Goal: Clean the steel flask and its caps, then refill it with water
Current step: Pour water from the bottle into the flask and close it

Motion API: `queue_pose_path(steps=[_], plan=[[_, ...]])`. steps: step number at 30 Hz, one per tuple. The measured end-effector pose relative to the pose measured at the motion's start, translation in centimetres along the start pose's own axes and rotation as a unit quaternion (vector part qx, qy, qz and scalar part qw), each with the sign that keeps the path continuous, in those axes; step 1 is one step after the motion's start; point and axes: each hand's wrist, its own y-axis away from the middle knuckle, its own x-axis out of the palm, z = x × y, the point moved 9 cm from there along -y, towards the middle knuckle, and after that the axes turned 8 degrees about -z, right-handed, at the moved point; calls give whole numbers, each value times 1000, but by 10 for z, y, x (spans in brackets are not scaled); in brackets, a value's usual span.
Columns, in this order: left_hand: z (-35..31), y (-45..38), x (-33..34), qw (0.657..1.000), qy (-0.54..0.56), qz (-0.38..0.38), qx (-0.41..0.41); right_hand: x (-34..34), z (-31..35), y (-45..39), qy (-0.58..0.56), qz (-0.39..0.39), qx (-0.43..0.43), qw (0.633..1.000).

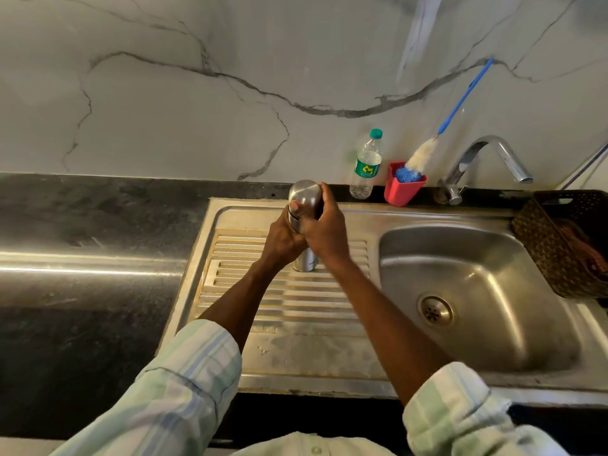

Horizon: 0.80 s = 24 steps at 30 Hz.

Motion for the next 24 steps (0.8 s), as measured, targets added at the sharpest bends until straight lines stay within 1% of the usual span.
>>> queue_pose_path(steps=[1,2,3,4,5,6,8,9,10,11,13,16,19,21,24], plan=[[-4,1,-1,1000,-6,-1,14,3,1,10,0,-44,-16,999],[-5,0,-2,1000,-12,1,21,4,1,14,0,-65,-25,998],[-5,0,-2,1000,-15,7,18,2,1,10,-7,-60,-21,998],[-4,-2,-2,1000,-16,17,9,-1,-1,-1,-11,-29,-5,1000],[-1,-4,-1,1000,-12,27,-8,-2,-5,-15,-14,29,15,999],[1,-5,-1,999,-11,34,-22,-2,-6,-28,-20,108,29,994],[7,-7,-1,998,-16,40,-40,-1,0,-40,-36,266,37,963],[8,-8,-1,998,-18,42,-43,0,3,-41,-35,320,37,946],[10,-9,0,998,-23,45,-43,2,5,-40,-28,347,37,937],[9,-9,0,998,-21,47,-43,3,5,-38,-13,353,38,935],[12,-10,0,998,-19,43,-44,4,1,-36,16,314,30,949],[16,-9,0,998,-21,28,-43,2,-6,-29,56,218,-14,974],[13,-8,2,999,-25,32,-34,-1,0,-20,66,137,-46,987],[9,-8,1,999,-34,27,-24,-1,0,-15,54,101,-51,992],[4,-6,2,999,-44,21,-14,2,-6,-10,30,73,-43,996]])
